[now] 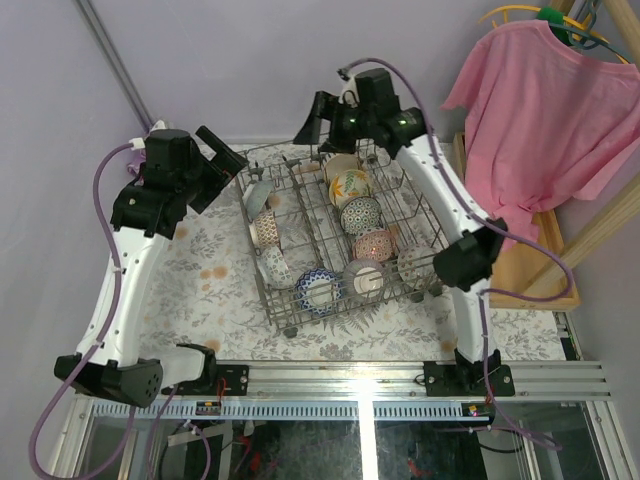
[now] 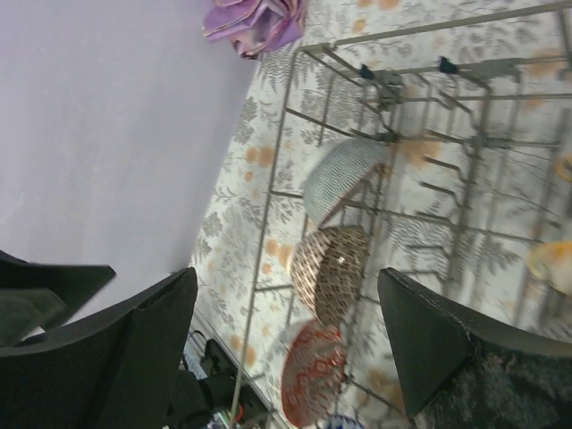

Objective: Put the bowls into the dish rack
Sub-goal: Pick up the bowl from the dish rack.

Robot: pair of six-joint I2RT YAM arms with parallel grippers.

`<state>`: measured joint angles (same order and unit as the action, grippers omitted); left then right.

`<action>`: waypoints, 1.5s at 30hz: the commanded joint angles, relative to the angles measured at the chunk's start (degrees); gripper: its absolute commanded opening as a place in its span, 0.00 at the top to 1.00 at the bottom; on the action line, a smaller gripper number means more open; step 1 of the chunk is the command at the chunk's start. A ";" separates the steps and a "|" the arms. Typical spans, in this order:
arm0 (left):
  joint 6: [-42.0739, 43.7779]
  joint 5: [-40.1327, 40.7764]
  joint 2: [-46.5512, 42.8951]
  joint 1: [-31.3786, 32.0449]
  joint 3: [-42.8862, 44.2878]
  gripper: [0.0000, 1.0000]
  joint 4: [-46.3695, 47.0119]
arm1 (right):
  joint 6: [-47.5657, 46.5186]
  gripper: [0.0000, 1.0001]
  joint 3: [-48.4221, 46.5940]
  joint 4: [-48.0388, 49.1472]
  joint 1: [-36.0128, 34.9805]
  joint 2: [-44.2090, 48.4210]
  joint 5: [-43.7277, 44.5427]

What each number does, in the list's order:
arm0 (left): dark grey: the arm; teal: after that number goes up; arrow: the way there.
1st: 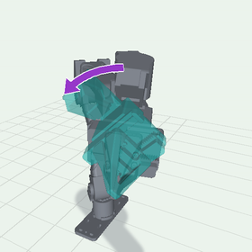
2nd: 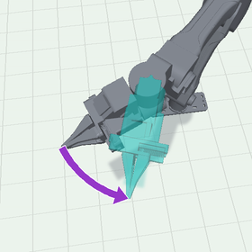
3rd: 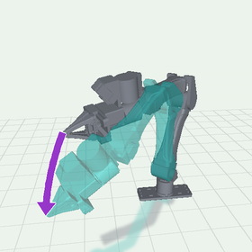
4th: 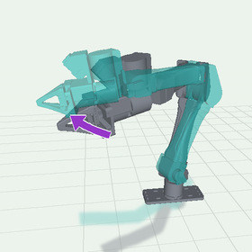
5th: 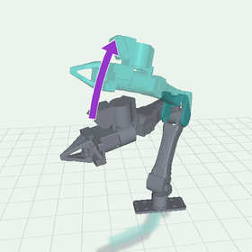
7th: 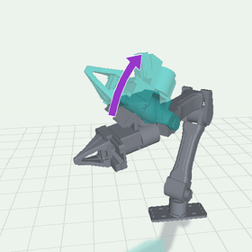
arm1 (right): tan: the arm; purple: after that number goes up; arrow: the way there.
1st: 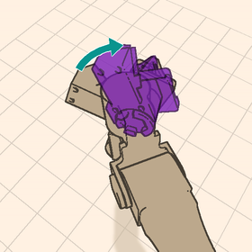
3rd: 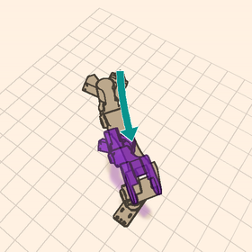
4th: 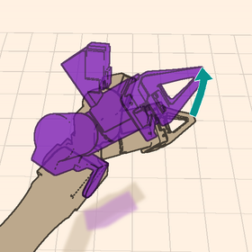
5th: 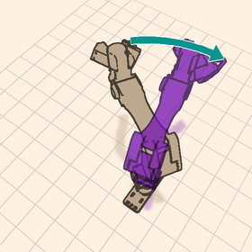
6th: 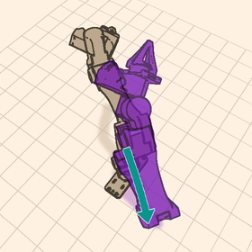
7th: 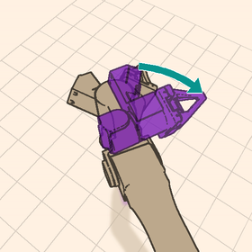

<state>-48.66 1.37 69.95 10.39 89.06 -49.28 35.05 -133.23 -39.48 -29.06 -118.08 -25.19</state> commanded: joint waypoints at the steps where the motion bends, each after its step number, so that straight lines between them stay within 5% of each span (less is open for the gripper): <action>1: 3.19 -1.90 1.47 -1.98 0.73 0.00 -2.93 | 8.65 0.13 -12.91 -3.14 -3.15 -8.98 -2.32; 15: 5.84 -4.11 4.90 -5.70 -5.06 0.00 -0.82 | 21.74 0.19 -5.91 15.89 -9.17 -16.67 0.74; 30: 6.22 -6.53 5.80 -7.53 -7.16 0.00 0.45 | 26.68 0.26 -4.05 10.44 -11.98 -18.44 16.70; 45: 6.02 -7.08 6.76 -7.74 -6.79 0.00 0.78 | 30.25 0.33 -2.90 16.00 -12.25 -22.98 14.37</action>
<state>-43.79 -3.51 76.18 3.20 82.11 -50.54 63.29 -136.05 -27.42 -40.88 -140.49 -10.07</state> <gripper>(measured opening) 0.997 0.679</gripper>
